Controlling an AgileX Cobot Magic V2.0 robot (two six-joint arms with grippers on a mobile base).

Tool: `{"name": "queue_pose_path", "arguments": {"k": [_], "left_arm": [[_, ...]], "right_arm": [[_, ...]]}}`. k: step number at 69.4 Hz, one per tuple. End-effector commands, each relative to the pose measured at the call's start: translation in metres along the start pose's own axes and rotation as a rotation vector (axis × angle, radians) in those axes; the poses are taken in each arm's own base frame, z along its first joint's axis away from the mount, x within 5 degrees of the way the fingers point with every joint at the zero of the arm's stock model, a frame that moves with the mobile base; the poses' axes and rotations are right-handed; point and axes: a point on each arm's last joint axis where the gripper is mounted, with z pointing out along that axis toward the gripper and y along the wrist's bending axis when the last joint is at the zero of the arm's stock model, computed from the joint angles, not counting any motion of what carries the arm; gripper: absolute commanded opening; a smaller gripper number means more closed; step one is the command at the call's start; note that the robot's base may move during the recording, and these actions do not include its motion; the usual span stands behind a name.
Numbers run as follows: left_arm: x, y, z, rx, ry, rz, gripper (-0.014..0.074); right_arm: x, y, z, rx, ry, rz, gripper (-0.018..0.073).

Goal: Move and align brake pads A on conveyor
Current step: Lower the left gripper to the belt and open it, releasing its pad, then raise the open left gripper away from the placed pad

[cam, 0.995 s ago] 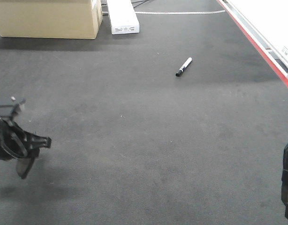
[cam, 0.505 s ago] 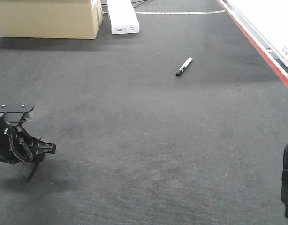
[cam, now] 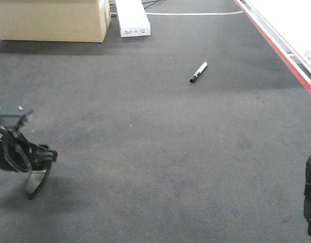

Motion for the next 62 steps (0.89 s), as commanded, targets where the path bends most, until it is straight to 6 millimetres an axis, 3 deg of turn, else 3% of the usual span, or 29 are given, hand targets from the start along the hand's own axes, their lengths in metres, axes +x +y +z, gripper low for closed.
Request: {"name": "queue_pose_path", "arguments": {"k": [1,12,30,47,62], "left_arm": [[-0.012,-0.005,-0.043,0.015,-0.17,0.03,0.0528],[-0.003,-0.006,-0.085,0.019,-0.305,0.045,0.0485],[0.038,-0.005,-0.146,0.018,-0.513,0.087,0.0414],[0.1,-0.004,-0.205,0.024,-0.76,0.111,0.0396],[0.162,-0.001,-0.218,0.039,-0.879,0.111,0.0396]], "right_arm": [[-0.016,-0.001,-0.005,0.015,-0.112,-0.001,0.0025],[-0.016,-0.001,-0.005,0.015,-0.112,-0.001,0.0025],[-0.016,-0.001,-0.005,0.015,-0.112,-0.001,0.0025],[-0.016,-0.001,-0.005,0.015,-0.112,-0.001,0.0025],[-0.016,-0.001,-0.005,0.015,-0.112,-0.001,0.0025]]}}
